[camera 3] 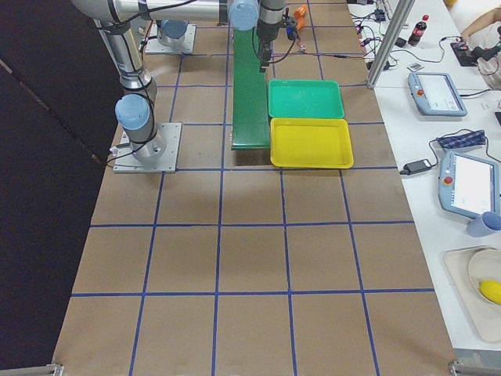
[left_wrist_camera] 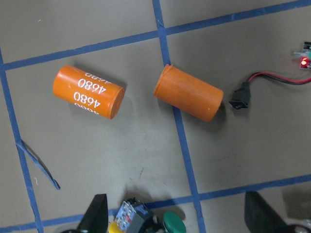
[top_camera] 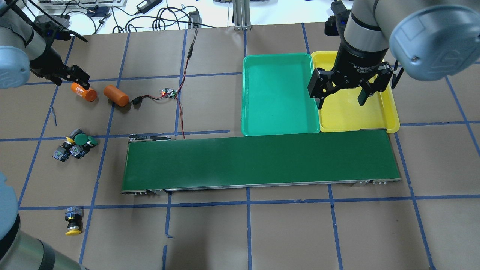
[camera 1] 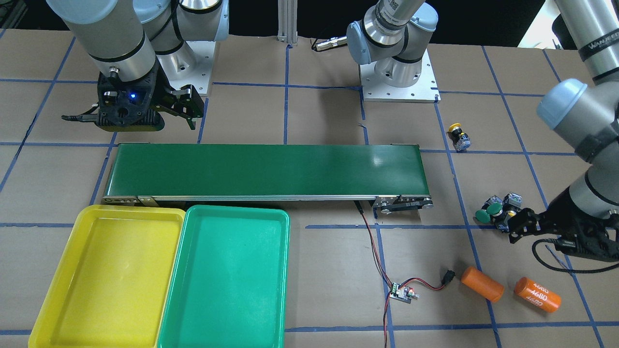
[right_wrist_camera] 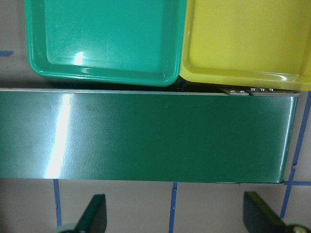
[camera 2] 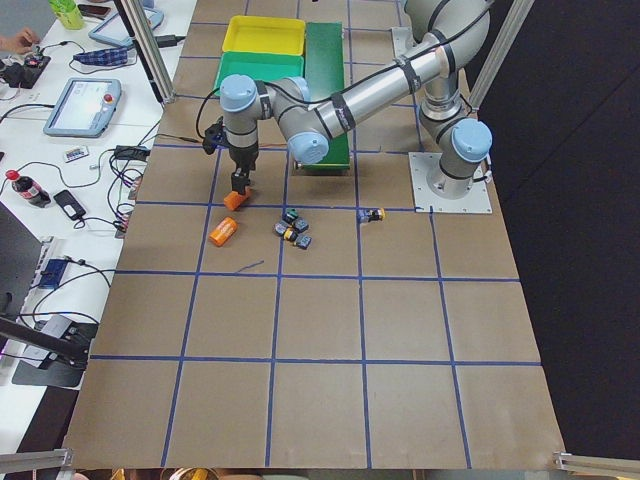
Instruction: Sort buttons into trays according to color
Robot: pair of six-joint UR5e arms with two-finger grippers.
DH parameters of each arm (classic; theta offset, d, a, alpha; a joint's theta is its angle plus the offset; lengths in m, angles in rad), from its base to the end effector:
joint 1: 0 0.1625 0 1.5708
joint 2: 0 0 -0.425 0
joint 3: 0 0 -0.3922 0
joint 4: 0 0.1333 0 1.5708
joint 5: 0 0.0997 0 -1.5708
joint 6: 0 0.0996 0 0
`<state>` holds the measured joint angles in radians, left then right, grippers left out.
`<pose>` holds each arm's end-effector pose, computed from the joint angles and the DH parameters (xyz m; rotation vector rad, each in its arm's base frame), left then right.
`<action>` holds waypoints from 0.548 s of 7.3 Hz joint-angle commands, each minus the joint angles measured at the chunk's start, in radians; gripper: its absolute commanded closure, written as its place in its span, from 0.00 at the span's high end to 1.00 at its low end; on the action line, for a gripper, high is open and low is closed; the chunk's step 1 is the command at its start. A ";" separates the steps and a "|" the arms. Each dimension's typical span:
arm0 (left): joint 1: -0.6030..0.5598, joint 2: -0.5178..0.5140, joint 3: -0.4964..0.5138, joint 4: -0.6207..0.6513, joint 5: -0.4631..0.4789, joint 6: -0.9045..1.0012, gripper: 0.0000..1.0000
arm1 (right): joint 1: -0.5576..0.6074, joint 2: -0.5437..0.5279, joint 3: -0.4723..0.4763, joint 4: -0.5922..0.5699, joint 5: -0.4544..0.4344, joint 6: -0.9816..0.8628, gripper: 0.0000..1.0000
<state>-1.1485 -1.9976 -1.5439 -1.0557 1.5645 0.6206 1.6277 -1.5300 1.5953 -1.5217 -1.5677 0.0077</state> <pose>0.1433 -0.6457 0.3092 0.3060 3.0704 -0.1591 0.1616 -0.4880 0.4512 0.0769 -3.1349 -0.1796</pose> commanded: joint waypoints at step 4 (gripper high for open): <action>0.015 -0.151 0.110 0.059 0.005 0.148 1.00 | -0.005 0.001 0.000 0.003 0.000 0.000 1.00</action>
<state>-1.1341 -2.1261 -1.4461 -0.9992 1.5647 0.7494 1.6238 -1.5292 1.5953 -1.5203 -1.5677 0.0077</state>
